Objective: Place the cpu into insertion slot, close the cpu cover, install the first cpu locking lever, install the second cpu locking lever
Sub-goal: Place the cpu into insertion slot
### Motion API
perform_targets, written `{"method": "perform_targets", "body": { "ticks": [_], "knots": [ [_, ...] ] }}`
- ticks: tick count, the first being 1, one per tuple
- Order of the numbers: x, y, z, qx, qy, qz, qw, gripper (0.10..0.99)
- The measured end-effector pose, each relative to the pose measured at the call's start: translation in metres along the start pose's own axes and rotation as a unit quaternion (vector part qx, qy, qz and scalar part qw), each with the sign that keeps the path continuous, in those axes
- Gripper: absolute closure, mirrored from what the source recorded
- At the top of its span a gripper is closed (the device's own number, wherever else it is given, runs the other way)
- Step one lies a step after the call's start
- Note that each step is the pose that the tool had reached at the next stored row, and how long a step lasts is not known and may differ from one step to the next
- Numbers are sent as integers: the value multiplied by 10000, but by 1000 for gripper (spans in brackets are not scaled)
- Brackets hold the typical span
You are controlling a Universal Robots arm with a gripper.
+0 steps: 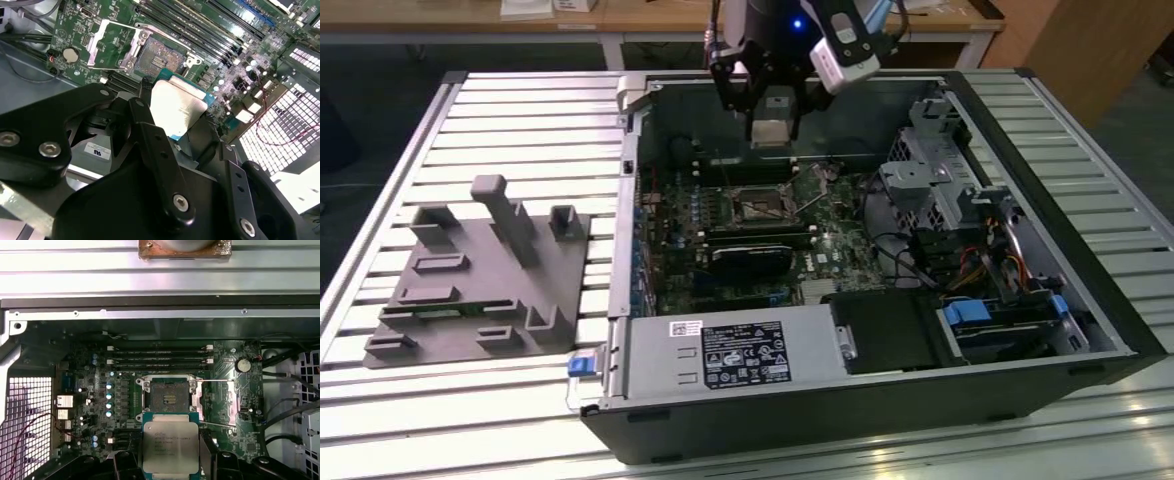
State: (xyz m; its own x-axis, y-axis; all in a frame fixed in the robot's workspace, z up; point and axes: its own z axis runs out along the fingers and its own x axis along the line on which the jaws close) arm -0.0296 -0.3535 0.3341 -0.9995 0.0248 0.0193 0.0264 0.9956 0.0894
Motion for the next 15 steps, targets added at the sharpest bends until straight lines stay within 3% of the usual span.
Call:
{"method": "perform_targets", "body": {
  "ticks": [15],
  "knots": [
    [-1,-6,66,0,0,0,10000,549]
  ]
}}
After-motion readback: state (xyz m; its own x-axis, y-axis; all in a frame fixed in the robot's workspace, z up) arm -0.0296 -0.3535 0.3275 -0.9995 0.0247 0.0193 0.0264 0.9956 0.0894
